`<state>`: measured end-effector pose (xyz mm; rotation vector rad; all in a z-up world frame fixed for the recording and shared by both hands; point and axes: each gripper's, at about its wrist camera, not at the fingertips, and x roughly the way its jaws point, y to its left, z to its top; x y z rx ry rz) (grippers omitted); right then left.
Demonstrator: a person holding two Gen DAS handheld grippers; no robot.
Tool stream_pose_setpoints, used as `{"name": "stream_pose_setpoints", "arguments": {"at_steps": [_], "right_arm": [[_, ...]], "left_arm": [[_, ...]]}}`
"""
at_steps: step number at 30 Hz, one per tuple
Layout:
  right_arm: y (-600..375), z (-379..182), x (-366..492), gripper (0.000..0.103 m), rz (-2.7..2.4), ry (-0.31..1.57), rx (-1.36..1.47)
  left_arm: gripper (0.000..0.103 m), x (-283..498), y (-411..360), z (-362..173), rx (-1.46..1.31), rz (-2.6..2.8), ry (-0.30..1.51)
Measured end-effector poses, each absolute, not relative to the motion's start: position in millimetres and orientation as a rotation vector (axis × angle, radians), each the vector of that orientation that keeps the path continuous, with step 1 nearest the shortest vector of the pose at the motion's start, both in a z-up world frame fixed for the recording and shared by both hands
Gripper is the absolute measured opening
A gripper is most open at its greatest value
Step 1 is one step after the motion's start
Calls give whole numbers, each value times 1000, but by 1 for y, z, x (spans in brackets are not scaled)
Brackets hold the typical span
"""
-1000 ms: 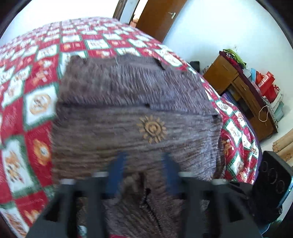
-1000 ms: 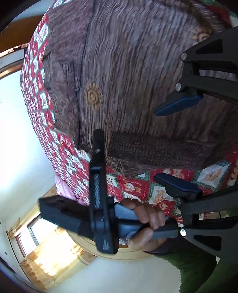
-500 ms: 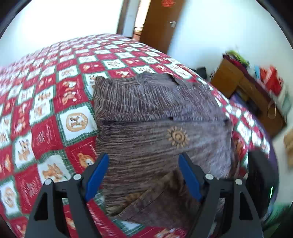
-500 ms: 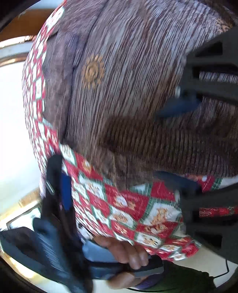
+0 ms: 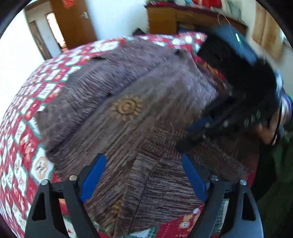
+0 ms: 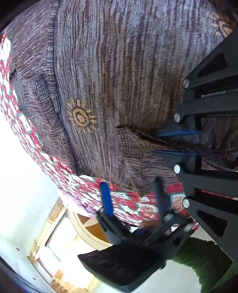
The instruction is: Fold small clothes
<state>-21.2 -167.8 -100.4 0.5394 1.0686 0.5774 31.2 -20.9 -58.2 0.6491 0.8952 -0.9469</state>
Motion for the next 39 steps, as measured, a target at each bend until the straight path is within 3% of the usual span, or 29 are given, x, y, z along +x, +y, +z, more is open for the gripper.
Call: {"name": "stream_pose_setpoints", "arguments": {"at_steps": [6, 8, 17, 19, 23, 24, 30, 33, 34, 35, 37, 39], "right_arm": [[-157, -100, -7, 14, 623, 1069, 538], [-148, -86, -9, 5, 689, 1035, 494], [-116, -30, -29, 5, 1077, 971, 429], [-107, -24, -32, 5, 1094, 974, 357], [-104, -19, -28, 5, 1073, 972, 315], [-104, -20, -25, 5, 1062, 975, 319], [-119, -31, -6, 7, 940, 976, 426], [-151, -28, -1, 18, 901, 962, 581], [-164, -24, -2, 30, 884, 929, 618], [-185, -17, -7, 49, 839, 881, 647], [-216, -7, -18, 67, 737, 825, 653], [-251, 1, -34, 67, 632, 783, 646]], "left_arm": [[88, 34, -19, -63, 604, -1017, 920], [88, 31, -17, -57, 589, -1051, 875], [88, 10, -17, -35, 561, -1240, 754], [81, 6, -20, -38, 592, -1241, 759], [19, 8, -18, -43, 521, -1276, 866], [14, 9, -16, -43, 494, -1263, 878], [7, 19, -7, -44, 325, -1135, 893], [7, 25, -5, -49, 250, -1088, 924], [6, 25, -3, -51, 238, -1078, 933], [6, 26, -3, -53, 224, -1060, 938], [6, 29, 0, -54, 175, -1032, 948], [5, 37, 7, -50, 99, -984, 953]]}}
